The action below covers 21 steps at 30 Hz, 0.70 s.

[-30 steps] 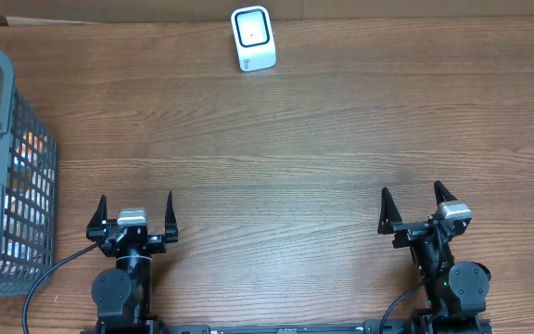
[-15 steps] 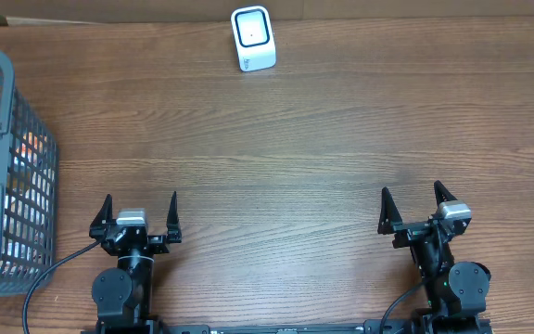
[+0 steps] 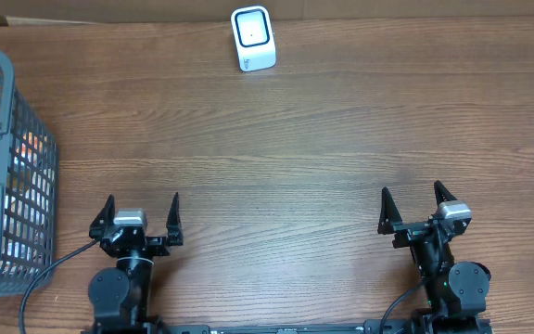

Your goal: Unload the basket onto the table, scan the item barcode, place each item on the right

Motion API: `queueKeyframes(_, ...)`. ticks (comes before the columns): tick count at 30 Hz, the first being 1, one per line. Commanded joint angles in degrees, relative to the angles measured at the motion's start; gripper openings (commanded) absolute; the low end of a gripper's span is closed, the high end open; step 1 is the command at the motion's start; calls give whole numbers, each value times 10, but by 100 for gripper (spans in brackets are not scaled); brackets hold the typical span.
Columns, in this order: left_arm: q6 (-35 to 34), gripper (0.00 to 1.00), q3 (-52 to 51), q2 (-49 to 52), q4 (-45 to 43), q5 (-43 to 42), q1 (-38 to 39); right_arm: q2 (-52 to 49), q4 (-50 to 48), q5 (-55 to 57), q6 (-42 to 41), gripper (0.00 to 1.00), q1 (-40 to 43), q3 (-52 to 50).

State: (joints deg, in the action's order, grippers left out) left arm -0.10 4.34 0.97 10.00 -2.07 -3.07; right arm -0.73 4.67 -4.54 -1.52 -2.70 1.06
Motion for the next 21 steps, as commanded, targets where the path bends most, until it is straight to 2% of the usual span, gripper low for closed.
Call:
queueKeyframes(1, -19, 100, 77, 9, 26, -22, 1, 6, -2, -2, -2, 100, 2, -6)
queueKeyframes(8, -19, 100, 238, 135, 106, -75, 1, 6, -2, -2, -2, 100, 2, -6)
queueKeyframes(12, -19, 100, 374, 254, 179, -108, 1, 6, -2, -2, -2, 100, 2, -6)
queueKeyframes(15, -19, 100, 516, 368, 284, -113, 1, 6, -2, -2, -2, 100, 2, -6)
queueKeyframes(21, -12, 99, 813, 594, 527, -180, 1, 6, -2, -2, -2, 100, 2, -6)
